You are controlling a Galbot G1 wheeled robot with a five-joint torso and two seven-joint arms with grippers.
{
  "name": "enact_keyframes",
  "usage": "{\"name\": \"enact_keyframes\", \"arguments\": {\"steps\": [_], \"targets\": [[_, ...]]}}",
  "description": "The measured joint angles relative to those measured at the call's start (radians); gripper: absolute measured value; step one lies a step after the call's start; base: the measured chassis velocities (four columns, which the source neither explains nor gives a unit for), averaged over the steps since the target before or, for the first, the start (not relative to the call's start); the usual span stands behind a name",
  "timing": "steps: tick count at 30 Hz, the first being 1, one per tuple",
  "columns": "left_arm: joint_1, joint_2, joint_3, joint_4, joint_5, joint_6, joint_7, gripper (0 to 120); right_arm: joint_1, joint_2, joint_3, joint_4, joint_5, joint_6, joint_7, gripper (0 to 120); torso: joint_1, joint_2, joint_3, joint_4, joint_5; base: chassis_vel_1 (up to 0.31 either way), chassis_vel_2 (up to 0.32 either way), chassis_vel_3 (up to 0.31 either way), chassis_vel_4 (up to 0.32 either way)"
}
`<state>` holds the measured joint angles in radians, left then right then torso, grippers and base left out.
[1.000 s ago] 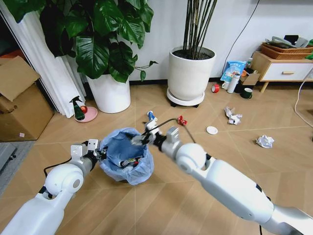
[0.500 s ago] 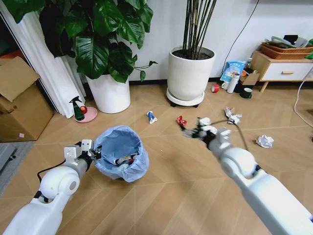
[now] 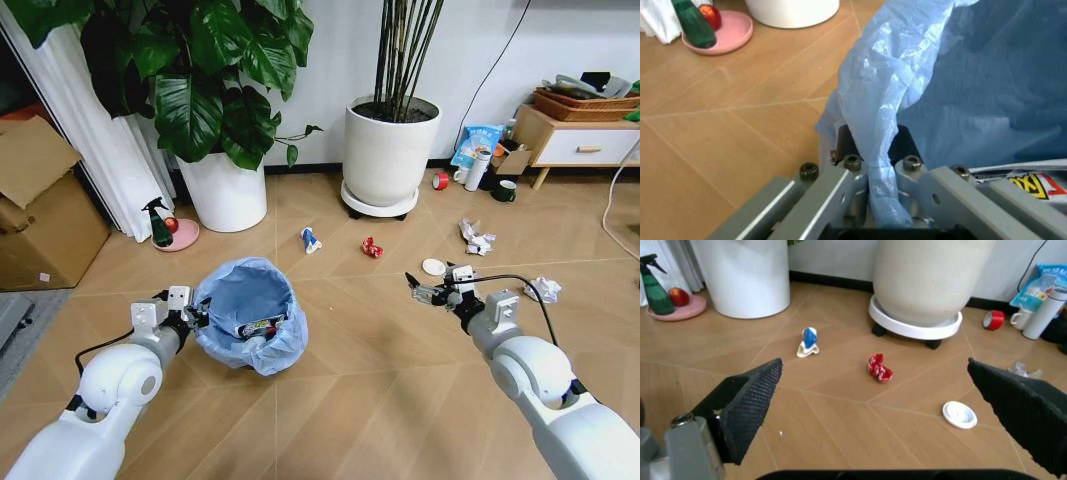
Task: Pick up the trash bin and place the garbage on the floor into it.
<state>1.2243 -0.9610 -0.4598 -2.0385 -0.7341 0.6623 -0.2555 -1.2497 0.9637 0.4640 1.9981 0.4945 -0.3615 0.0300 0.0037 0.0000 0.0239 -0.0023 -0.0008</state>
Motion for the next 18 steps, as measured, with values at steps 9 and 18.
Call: {"name": "enact_keyframes", "arguments": {"steps": [9, 18], "targets": [[0.003, 0.005, 0.002, -0.006, 0.0, -0.002, 0.0, 0, -0.002, 0.004, -0.005, -0.003, -0.006, 0.002, -0.013, 100, 0.0, 0.0, 0.0, -0.0001, 0.0, -0.069, 0.061, 0.06, -0.074], [0.004, -0.001, 0.005, -0.007, 0.001, -0.003, 0.0, 0, 0.0, 0.01, -0.012, -0.011, -0.01, 0.012, -0.024, 100, 0.0, 0.0, 0.0, 0.0001, 0.0001, -0.051, 0.058, 0.058, -0.056]]}}
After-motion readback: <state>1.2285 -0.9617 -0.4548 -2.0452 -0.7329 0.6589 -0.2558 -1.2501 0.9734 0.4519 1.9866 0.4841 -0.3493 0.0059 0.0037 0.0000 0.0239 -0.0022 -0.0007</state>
